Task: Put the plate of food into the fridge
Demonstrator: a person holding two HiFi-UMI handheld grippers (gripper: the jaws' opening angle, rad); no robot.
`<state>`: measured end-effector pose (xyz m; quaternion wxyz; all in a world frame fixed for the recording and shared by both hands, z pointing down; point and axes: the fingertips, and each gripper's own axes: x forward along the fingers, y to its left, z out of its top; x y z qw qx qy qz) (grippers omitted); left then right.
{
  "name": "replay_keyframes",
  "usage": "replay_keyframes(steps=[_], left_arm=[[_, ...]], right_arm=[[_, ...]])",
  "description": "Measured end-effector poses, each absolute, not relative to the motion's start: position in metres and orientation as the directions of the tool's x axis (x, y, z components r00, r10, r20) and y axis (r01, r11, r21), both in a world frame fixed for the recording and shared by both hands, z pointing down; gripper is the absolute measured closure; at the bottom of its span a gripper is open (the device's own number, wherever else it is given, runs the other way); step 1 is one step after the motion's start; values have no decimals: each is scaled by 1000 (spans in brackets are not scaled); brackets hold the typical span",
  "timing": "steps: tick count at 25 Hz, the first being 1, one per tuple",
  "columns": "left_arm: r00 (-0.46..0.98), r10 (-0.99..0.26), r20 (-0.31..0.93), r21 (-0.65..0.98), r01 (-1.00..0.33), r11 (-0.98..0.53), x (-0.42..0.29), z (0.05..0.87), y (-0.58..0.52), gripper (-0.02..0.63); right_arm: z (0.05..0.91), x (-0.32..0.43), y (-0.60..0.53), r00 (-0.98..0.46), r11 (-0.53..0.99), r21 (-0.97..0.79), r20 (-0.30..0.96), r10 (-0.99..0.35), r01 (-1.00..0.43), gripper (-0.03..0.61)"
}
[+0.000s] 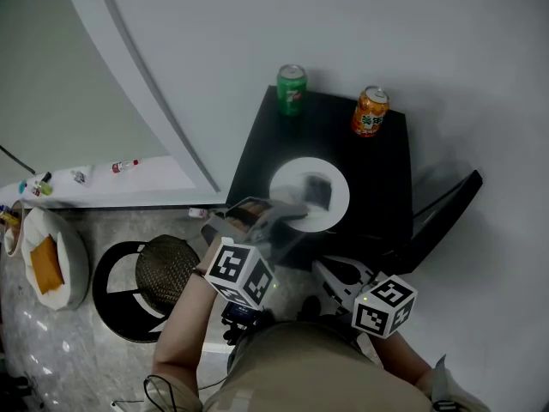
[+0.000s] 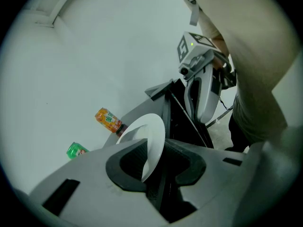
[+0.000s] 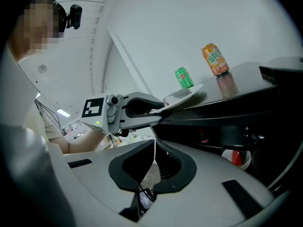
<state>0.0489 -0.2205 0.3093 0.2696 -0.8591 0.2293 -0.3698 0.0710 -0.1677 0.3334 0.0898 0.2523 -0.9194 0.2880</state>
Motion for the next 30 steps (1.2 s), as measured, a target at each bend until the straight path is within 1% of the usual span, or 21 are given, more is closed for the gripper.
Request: replay_keyframes(steps=[5,9,14,19,24,25,26,27,30], left_arm=[[619,-597,510,-640,-189,-744,48,311,-220,518],[622,-593,511,-639,-187,-747,46,310,-218,518],[628,-589,509,-635,-189,-749,44,310,-214,518],[633,-586,507,-634,-187,-750,41,310,-210,518],[640,-578,506,-633,-180,-753,39,310,-206,518],[641,-577,505,-633,-179,-753,39,310,-206,518],[642,-577,504,-633,-179,-753,39,310,-205,518],[643,-576,504,-634,-178,-753,39,310,-205,518],[646,-574,503,-635,-174,-752,37,310,-203,518]], right_arm=[[331,70,-172,-858,703,-493,297,-418,-513,557],[323,73,-180,-848,681,-507,277,-452,-528,557],[315,77,-190,-845,632,-576,224,-486,-517,555],[314,79,-194,-839,590,-625,212,-501,-511,555],[309,81,-197,-842,548,-694,159,-516,-467,551],[308,81,-198,-843,540,-708,149,-516,-455,513],[307,81,-198,-846,533,-721,140,-514,-443,455],[307,80,-199,-849,527,-732,132,-512,-432,439],[304,78,-201,-848,507,-757,116,-516,-412,436]])
